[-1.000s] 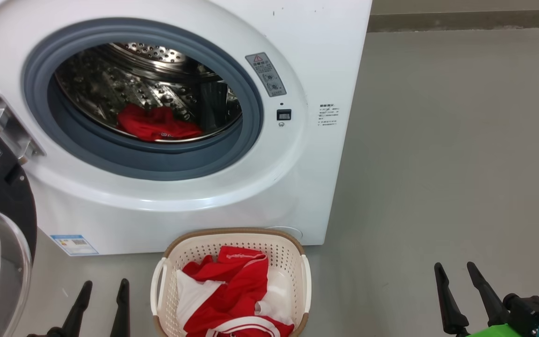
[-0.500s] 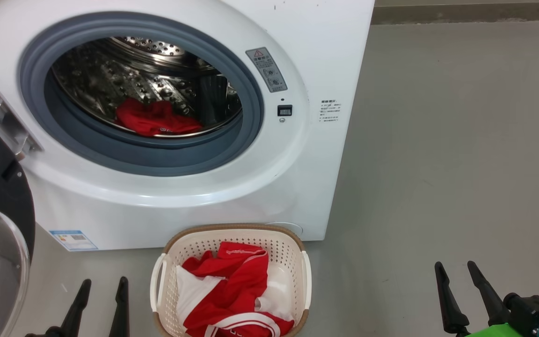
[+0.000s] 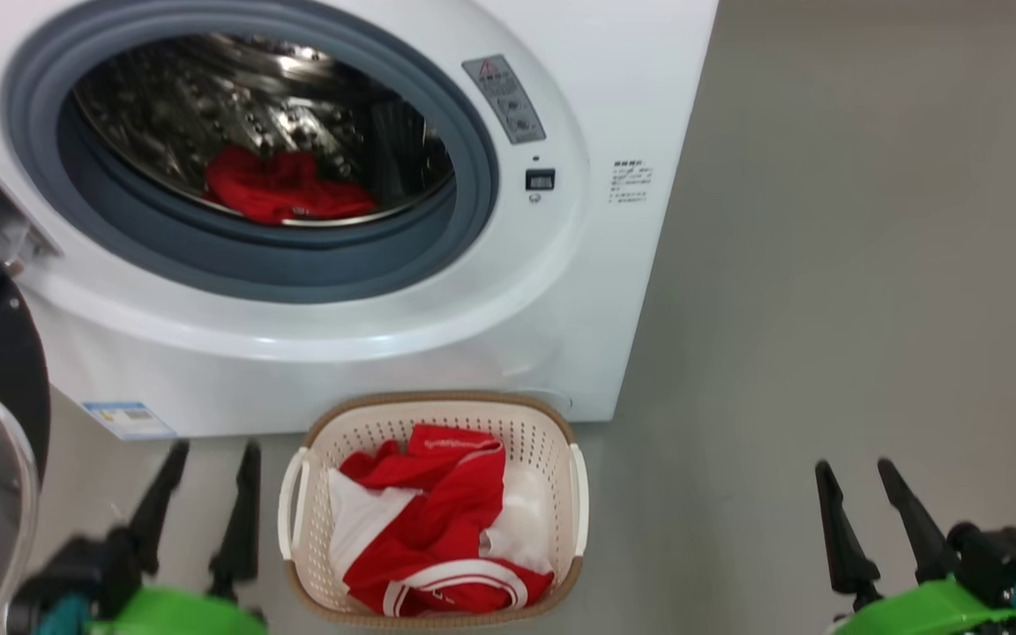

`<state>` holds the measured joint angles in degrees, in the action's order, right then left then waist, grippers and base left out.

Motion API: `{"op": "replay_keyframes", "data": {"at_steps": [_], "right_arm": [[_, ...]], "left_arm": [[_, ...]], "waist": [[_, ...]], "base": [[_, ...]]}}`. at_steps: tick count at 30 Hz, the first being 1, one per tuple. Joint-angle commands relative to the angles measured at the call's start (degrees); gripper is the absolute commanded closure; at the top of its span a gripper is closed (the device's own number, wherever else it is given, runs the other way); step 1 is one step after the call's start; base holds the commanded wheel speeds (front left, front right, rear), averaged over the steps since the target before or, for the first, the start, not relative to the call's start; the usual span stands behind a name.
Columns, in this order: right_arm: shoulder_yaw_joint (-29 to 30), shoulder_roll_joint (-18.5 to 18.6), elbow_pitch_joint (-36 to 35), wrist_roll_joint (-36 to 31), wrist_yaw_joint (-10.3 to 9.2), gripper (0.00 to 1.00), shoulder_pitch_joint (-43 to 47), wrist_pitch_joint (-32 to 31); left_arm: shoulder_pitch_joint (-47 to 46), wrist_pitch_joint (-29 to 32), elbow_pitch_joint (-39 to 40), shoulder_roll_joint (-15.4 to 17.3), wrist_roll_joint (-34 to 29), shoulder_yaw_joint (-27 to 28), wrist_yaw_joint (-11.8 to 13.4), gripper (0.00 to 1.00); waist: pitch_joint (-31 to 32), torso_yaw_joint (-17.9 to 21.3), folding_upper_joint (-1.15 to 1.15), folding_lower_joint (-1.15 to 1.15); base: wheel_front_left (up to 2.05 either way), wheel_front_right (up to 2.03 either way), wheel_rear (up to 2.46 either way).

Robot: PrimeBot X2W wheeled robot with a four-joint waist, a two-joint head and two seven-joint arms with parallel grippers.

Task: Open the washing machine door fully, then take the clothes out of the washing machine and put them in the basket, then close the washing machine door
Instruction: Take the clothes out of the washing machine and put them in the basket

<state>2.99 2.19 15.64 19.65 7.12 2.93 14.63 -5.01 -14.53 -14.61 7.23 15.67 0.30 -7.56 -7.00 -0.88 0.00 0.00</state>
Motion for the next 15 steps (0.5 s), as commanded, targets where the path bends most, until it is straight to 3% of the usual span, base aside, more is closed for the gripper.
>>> {"op": "replay_keyframes", "data": {"at_steps": [1, 15], "right_arm": [[-1.7, 0.7, -1.7, 0.0, 0.36, 0.00, -3.1, 0.4], [-4.5, 0.7, -2.9, 1.9, 0.36, 0.00, -12.3, 0.4]], "left_arm": [[-4.9, -0.5, 0.0, 2.0, -0.4, 1.0, 0.1, 0.00], [-36.0, -0.5, -21.3, 8.6, -5.9, -6.1, 0.2, 0.00]], "waist": [[-3.4, -0.1, 0.00, 0.00], [-17.3, 2.6, 0.00, 0.00]], "base": [[0.00, 0.00, 0.00], [0.00, 0.00, 0.00]]}}
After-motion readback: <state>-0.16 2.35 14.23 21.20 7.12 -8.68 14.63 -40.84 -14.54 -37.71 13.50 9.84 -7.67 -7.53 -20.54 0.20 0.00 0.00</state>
